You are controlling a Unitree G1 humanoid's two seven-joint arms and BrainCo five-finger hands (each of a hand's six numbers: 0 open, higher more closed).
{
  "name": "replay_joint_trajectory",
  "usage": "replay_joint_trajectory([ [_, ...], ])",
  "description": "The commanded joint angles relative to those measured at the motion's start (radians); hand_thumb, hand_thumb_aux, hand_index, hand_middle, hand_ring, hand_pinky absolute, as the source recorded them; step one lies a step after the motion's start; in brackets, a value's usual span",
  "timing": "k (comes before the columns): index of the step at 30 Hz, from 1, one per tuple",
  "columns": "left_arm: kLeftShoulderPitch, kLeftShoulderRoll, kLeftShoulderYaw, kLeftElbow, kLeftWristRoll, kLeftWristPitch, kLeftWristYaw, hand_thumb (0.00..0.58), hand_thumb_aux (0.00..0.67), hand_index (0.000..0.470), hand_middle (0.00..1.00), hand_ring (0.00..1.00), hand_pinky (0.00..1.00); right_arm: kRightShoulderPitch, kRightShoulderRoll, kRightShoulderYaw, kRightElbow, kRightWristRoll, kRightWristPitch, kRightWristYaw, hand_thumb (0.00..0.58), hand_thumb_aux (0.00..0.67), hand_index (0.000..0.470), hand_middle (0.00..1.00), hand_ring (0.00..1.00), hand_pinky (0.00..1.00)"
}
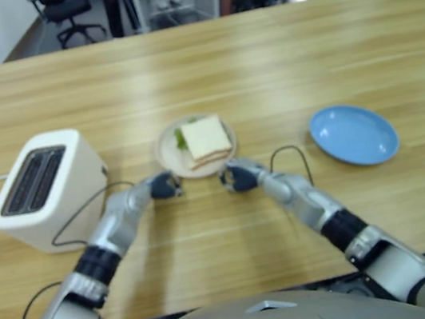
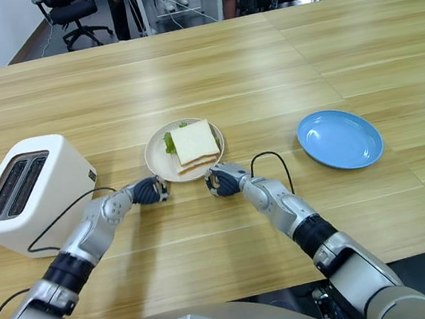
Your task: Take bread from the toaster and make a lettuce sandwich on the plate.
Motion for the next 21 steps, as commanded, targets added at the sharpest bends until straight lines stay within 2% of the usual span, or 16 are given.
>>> replay_joint_trajectory([
  [1,-0.019,-0.005,0.003,0.024,0.043,0.018,0.060,0.000,0.000,0.000,0.00,0.00,0.00,-0.022,-0.006,0.013,0.014,-0.069,0.000,-0.091,0.045,0.026,0.018,0.00,0.00,0.00],
  [2,-0.005,0.002,0.009,-0.012,0.044,0.030,0.057,0.000,0.000,0.000,0.00,0.00,0.00,-0.013,-0.009,0.010,-0.011,-0.069,-0.005,-0.098,0.045,0.026,0.018,0.00,0.00,0.00],
  [3,0.019,0.008,0.028,-0.073,0.033,0.044,0.051,0.000,0.000,0.000,0.00,0.00,0.00,0.006,-0.016,0.002,-0.052,-0.064,-0.012,-0.103,0.000,0.000,0.000,0.00,0.00,0.00],
  [6,0.089,0.011,0.106,-0.268,-0.018,0.060,0.048,0.000,0.000,0.000,0.00,0.00,0.00,0.099,-0.047,-0.059,-0.222,0.008,-0.040,-0.090,0.000,0.000,0.000,0.00,0.00,0.00],
  [10,0.162,-0.048,0.260,-0.465,-0.181,0.007,0.094,0.000,0.000,0.000,0.00,0.00,0.00,0.239,-0.058,-0.204,-0.470,0.194,-0.063,-0.053,0.000,0.000,0.000,0.00,0.00,0.00],
  [12,0.171,-0.100,0.329,-0.491,-0.259,-0.041,0.144,0.000,0.000,0.000,0.00,0.00,0.00,0.273,-0.041,-0.256,-0.526,0.273,-0.061,-0.037,0.000,0.000,0.000,0.00,0.00,0.00],
  [16,0.204,-0.334,0.486,-0.479,-0.493,-0.070,0.273,0.000,0.000,0.000,0.00,0.00,0.00,0.305,0.061,-0.373,-0.556,0.510,-0.070,-0.022,0.000,0.000,0.000,0.00,0.00,0.00],
  [21,0.232,-0.456,0.495,-0.359,-0.551,-0.154,0.326,0.000,0.000,0.000,0.00,0.00,0.00,0.321,0.159,-0.450,-0.515,0.653,-0.063,-0.008,0.000,0.000,0.000,0.00,0.00,0.00],
])
